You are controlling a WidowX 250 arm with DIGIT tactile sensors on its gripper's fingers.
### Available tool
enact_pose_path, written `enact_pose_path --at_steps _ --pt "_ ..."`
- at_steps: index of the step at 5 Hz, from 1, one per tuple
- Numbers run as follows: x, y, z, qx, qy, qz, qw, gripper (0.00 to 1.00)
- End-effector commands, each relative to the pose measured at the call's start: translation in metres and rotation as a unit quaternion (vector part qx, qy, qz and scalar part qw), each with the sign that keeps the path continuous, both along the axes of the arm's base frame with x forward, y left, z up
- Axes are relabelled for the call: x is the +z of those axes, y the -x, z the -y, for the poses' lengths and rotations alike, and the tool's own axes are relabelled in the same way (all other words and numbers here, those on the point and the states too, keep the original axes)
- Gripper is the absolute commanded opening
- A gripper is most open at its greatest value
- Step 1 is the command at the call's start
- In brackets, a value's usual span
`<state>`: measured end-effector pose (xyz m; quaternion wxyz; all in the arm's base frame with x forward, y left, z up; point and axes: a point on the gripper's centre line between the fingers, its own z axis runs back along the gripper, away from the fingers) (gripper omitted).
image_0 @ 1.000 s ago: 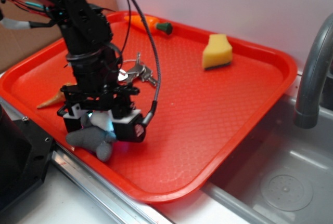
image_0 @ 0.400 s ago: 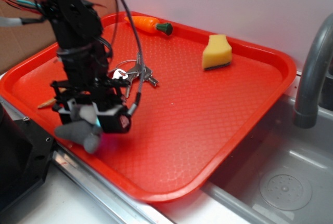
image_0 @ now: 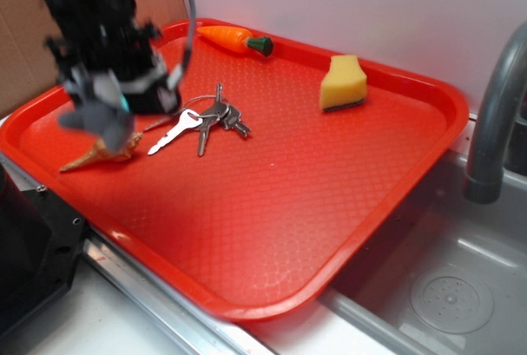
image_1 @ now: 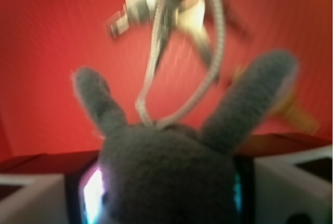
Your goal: Grab the gray animal.
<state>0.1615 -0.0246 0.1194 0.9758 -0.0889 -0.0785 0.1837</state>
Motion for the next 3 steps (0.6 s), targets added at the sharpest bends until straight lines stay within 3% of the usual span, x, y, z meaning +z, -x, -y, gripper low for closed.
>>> enact_pose_path --at_steps 1,2,3 --pt "0.061 -0.024 -0.034 -0.005 -0.058 0.029 0.998 0.00" --pt "0.073 -0.031 -0.039 -0.063 -0.055 -0.003 0.996 0.00" --pt "0.091 -0.030 -0.037 -0.103 -0.078 -0.007 0.992 0.00"
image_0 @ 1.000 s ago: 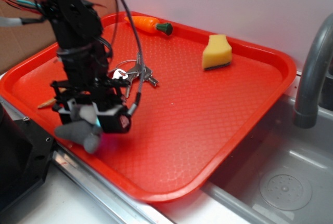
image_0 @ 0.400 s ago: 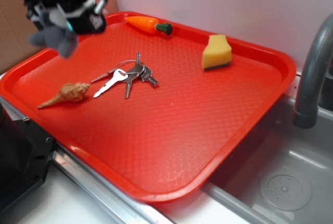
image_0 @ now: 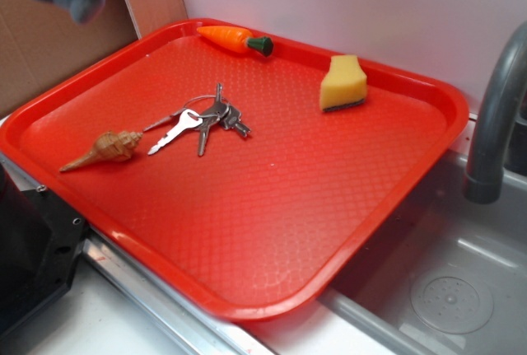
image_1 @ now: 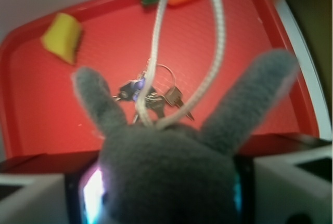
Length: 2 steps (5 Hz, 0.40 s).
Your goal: Grab the gray animal.
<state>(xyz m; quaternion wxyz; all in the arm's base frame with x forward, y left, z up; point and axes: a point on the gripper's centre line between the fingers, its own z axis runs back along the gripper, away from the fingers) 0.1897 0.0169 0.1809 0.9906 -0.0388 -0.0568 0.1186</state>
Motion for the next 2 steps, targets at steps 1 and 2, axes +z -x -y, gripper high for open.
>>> enact_pose_path --at_steps 1,2 --pt "0.0360 -0.0034 0.0049 -0.048 -0.035 0.021 0.998 0.00" --pt "0.0295 -0.0047 0.0080 -0.055 -0.050 0.015 0.997 0.00"
